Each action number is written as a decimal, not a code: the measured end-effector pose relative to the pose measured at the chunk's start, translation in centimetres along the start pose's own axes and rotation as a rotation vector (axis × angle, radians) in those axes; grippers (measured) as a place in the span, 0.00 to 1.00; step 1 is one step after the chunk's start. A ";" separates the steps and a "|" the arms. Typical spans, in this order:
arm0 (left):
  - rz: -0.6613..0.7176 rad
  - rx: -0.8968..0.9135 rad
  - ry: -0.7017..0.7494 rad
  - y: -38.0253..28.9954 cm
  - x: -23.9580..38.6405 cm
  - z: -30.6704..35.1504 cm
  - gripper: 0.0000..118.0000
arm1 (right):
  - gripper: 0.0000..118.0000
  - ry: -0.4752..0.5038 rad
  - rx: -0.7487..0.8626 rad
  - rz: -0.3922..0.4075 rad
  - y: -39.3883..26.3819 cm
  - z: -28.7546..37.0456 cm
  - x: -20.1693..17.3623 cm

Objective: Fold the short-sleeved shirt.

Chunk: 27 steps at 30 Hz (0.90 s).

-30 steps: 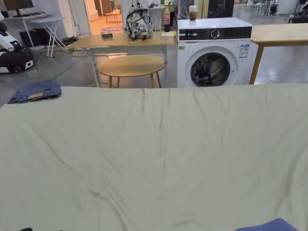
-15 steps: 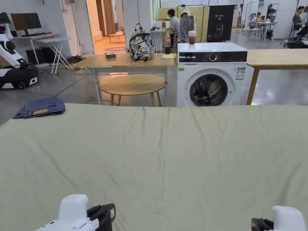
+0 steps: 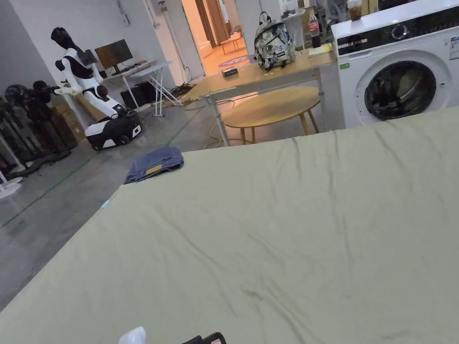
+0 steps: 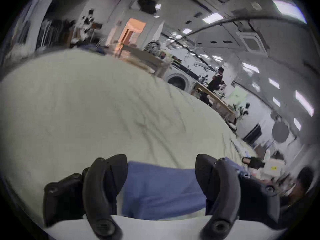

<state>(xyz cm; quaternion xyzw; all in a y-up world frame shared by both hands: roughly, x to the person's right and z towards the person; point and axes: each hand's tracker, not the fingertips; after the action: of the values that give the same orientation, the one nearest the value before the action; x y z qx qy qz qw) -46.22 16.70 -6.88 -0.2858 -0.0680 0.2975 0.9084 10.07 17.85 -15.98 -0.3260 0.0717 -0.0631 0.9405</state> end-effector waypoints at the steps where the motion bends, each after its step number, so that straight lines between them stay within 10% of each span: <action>1: 0.041 -0.010 -0.001 -0.5 -2.4 0.2 0.69 | 0.00 0.002 -0.010 -0.016 -0.2 0.0 0.2; 11: 0.358 -0.115 -0.200 -3.7 -7.9 -7.8 0.66 | 0.00 -0.003 -0.018 -0.046 -0.4 1.1 1.0; 13: 0.440 -0.151 -0.216 -3.7 -7.8 -9.5 0.42 | 0.00 -0.002 -0.006 -0.063 -0.3 1.4 1.2; 14: 0.417 -0.181 -0.141 -3.7 -7.5 -10.3 0.03 | 0.00 0.001 -0.005 -0.071 -0.2 1.5 1.3; 20: 0.472 -0.029 -0.191 -2.3 -6.1 -6.3 0.03 | 0.00 -0.023 0.001 -0.060 -0.5 2.7 1.9; 27: 0.155 0.046 -0.044 4.5 -0.3 -0.5 0.03 | 0.00 -0.024 0.009 -0.098 -0.9 3.1 2.7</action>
<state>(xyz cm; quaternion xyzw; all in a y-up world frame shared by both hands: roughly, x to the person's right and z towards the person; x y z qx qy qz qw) -48.61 19.24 -9.82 -0.2627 -0.0586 0.3746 0.8873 13.18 18.52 -13.27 -0.3256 0.0441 -0.1055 0.9386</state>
